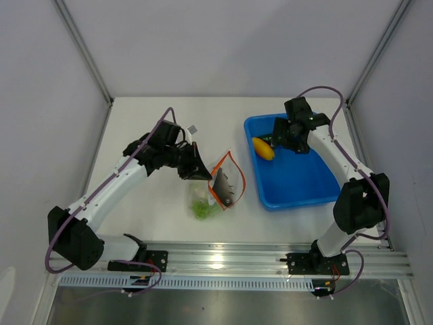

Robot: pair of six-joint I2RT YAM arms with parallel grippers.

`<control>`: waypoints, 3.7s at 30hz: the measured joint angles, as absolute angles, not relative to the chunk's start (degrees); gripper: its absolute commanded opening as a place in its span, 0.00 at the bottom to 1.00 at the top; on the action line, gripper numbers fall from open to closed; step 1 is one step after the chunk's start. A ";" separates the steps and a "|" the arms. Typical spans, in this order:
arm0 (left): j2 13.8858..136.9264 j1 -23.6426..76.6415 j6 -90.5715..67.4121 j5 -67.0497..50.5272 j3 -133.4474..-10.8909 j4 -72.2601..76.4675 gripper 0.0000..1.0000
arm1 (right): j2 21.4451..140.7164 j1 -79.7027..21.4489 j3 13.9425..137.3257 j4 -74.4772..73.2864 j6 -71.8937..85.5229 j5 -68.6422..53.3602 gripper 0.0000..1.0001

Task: Place the food in the zip-top bag and seal the zipper
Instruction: Place the fake fish in the zipper food storage bag, then pick up the fake fruit from the bin.

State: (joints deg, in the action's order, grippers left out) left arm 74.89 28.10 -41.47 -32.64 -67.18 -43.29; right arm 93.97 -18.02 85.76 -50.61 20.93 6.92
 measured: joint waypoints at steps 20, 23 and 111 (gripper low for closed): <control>74.52 27.92 -41.47 -32.58 -67.18 -43.59 0.01 | 105.84 -15.46 79.46 -32.77 20.95 -4.34 0.89; 74.54 27.68 -41.45 -32.62 -67.18 -43.59 0.01 | 107.96 -15.40 79.46 -31.40 20.93 -6.33 0.89; 78.13 23.35 -40.03 -36.23 -67.09 -42.54 0.00 | 79.05 -28.64 72.03 -43.48 13.58 -25.91 0.00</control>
